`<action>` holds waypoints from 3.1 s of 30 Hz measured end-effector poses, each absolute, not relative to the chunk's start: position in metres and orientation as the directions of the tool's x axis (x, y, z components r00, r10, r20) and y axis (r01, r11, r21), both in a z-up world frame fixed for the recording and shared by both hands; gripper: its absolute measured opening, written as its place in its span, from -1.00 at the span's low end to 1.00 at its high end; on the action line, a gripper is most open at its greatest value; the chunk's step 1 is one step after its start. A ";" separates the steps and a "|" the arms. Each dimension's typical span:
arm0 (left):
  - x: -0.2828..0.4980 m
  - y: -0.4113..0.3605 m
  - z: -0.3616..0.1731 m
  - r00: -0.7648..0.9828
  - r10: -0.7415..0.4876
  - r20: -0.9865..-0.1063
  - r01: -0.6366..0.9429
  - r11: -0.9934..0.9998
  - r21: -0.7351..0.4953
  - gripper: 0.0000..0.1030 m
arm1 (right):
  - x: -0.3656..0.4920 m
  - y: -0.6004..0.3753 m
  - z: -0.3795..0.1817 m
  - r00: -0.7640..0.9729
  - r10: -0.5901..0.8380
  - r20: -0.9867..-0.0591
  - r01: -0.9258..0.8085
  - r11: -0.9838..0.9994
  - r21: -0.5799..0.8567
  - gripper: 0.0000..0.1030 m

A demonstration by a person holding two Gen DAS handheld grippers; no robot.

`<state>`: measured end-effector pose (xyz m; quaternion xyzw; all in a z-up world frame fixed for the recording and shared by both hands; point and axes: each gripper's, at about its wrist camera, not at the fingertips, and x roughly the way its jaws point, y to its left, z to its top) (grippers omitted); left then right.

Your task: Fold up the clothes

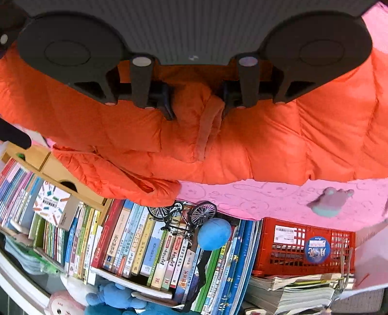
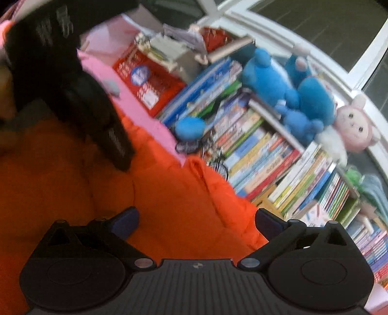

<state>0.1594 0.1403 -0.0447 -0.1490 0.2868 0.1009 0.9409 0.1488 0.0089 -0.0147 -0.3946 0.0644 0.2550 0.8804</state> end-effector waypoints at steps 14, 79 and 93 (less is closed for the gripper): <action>0.162 0.137 -0.043 0.810 0.099 -0.579 -0.262 0.943 -0.206 -0.16 | 0.174 -0.132 -0.015 0.925 0.121 -0.359 -0.336 0.699 -0.631 0.99; 0.166 0.129 -0.047 0.809 0.065 -0.584 -0.212 0.959 -0.187 0.19 | 0.256 -0.173 -0.009 0.786 0.041 -0.616 0.023 0.995 0.095 1.00; 0.168 0.125 -0.047 0.803 0.070 -0.592 -0.204 0.965 -0.163 0.25 | 0.186 -0.077 0.019 0.794 0.346 -0.499 -0.410 0.912 -0.021 1.00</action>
